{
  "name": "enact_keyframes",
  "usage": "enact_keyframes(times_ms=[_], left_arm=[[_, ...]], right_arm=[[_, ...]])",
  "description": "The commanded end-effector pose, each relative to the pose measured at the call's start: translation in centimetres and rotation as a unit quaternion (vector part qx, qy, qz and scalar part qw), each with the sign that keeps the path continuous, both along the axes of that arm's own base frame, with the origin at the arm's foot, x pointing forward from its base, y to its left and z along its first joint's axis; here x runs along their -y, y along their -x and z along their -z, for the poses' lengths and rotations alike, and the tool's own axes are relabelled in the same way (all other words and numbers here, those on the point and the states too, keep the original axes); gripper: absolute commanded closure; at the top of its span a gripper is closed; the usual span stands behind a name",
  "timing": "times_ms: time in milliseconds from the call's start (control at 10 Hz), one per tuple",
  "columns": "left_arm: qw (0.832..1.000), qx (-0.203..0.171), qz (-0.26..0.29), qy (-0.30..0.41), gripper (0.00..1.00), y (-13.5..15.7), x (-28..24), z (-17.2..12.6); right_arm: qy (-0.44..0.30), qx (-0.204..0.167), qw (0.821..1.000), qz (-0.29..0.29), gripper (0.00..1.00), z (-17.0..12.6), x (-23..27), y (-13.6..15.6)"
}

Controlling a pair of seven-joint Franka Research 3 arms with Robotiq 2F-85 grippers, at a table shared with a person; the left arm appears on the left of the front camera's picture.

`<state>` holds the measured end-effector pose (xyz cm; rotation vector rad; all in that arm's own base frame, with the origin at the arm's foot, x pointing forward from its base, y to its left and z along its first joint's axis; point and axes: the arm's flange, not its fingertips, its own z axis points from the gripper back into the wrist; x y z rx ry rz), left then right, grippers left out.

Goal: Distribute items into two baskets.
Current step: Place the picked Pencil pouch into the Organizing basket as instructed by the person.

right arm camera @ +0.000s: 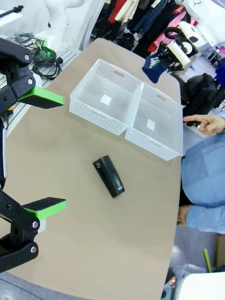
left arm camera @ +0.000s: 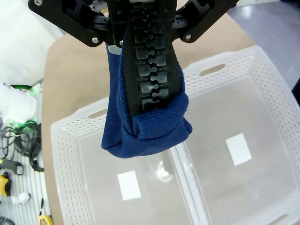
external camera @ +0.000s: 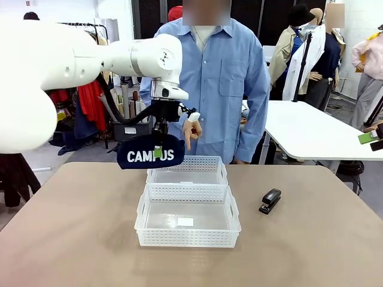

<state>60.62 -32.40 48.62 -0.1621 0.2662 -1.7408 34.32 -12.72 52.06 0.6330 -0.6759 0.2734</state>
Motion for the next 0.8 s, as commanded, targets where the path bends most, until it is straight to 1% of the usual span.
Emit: enact_keyframes(times_ms=[0,300,500,700], left_arm=[[0.999,0.038,-0.001,0.004,1.00,-2.0,1.2,-1.8],[0.995,0.096,-0.009,0.030,1.00,-2.9,2.1,-1.6],[0.994,0.104,-0.009,0.027,1.00,-3.6,3.1,-0.8],[0.992,0.124,-0.003,0.034,1.00,-4.4,4.1,0.0]], right_arm=[[-0.015,0.012,1.000,-0.004,0.00,-0.1,0.0,-0.3],[-0.015,0.012,1.000,-0.004,0.00,-0.1,0.0,-0.3],[-0.015,0.012,1.000,-0.004,0.00,-0.1,0.0,-0.3],[-0.015,0.012,1.000,-0.004,0.00,-0.1,0.0,-0.3]])
